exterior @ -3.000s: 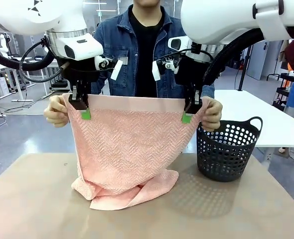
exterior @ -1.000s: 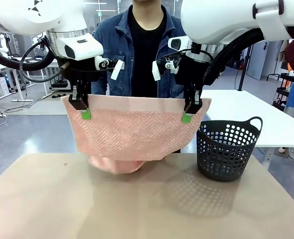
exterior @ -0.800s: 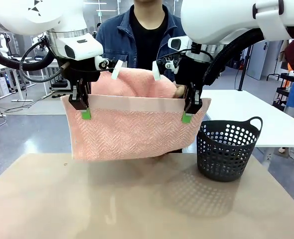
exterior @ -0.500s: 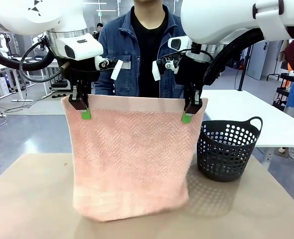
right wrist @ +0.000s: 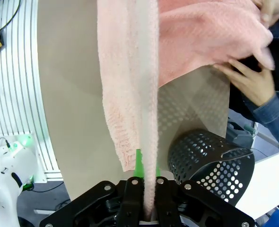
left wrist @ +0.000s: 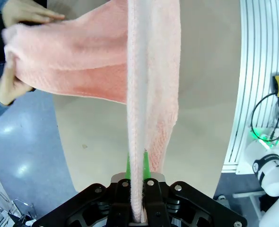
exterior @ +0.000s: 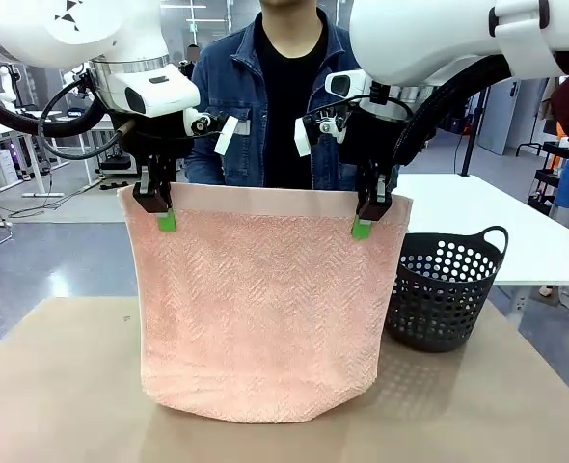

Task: Fold the towel.
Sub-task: Release the end of the 100 cm Hotel Towel you were holding and grab the top end of the folded side.

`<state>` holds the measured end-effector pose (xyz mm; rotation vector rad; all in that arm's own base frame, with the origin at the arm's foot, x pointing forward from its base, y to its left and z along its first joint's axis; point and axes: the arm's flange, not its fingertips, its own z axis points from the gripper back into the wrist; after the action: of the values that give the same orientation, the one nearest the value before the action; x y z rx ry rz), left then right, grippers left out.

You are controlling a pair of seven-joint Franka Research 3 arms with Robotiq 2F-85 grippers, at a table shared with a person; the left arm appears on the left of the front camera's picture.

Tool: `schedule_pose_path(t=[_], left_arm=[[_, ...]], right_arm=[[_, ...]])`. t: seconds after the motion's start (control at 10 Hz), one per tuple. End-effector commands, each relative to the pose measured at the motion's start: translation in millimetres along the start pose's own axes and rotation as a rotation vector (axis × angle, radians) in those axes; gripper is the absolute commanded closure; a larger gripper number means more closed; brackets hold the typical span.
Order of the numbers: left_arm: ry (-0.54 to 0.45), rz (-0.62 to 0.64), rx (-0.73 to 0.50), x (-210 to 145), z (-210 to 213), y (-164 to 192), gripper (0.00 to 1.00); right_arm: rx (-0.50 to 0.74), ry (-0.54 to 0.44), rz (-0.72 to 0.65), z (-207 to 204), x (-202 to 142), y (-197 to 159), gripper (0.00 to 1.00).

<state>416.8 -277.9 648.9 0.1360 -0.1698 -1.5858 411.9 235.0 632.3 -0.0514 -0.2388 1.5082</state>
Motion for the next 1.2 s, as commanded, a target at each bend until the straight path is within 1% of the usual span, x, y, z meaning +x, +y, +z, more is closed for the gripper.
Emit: schedule_pose_path(t=[0.0, 1.1], left_arm=[[0.002, 0.002, 0.005, -1.4, 1.6, 1.0, 1.00], [0.002, 0.002, 0.005, -1.4, 1.6, 1.0, 1.00]], right_arm=[[0.000, 0.001, 0.001, 1.8, 0.5, -1.4, 1.00], [0.000, 0.001, 0.001, 1.8, 0.5, -1.4, 1.00]])
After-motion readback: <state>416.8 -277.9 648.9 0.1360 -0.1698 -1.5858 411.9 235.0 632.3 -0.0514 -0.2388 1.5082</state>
